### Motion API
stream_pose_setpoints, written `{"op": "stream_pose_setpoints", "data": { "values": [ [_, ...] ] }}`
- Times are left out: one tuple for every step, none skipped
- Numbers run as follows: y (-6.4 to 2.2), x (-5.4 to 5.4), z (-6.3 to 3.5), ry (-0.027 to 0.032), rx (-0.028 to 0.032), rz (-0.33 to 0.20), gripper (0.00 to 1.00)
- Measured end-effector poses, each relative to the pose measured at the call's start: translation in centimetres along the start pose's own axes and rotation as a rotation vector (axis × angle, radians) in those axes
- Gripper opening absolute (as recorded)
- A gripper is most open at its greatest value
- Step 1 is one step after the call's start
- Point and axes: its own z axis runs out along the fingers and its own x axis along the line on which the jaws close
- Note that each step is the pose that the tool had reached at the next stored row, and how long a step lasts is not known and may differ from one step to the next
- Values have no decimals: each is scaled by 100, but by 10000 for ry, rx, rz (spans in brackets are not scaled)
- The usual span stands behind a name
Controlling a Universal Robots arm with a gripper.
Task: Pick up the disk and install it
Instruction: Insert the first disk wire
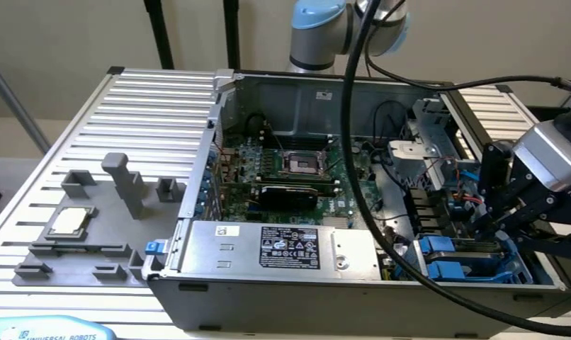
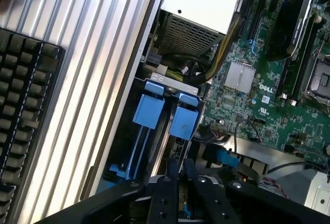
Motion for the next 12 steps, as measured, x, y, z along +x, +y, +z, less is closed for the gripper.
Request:
{"op": "stream_pose_setpoints", "data": {
  "values": [
    [0, 0, 1, -8, 3, 127, 16],
    [0, 1, 3, -15, 8, 252, 16],
    [-1, 1, 5, -22, 17, 381, 16],
    [-1, 1, 7, -30, 29, 533, 16],
    [-1, 2, 10, -38, 40, 677, 16],
    [-1, 2, 12, -45, 54, 821, 16],
    [-1, 2, 14, -50, 67, 961, 16],
    [-1, 3, 16, -55, 81, 1101, 16],
    [-1, 3, 19, -62, 96, 1241, 16],
    [-1, 3, 22, -67, 110, 1377, 16],
    [-2, 4, 25, -70, 125, 1520, 16],
    [-2, 4, 27, -70, 139, 1649, 16]
  ]
}}
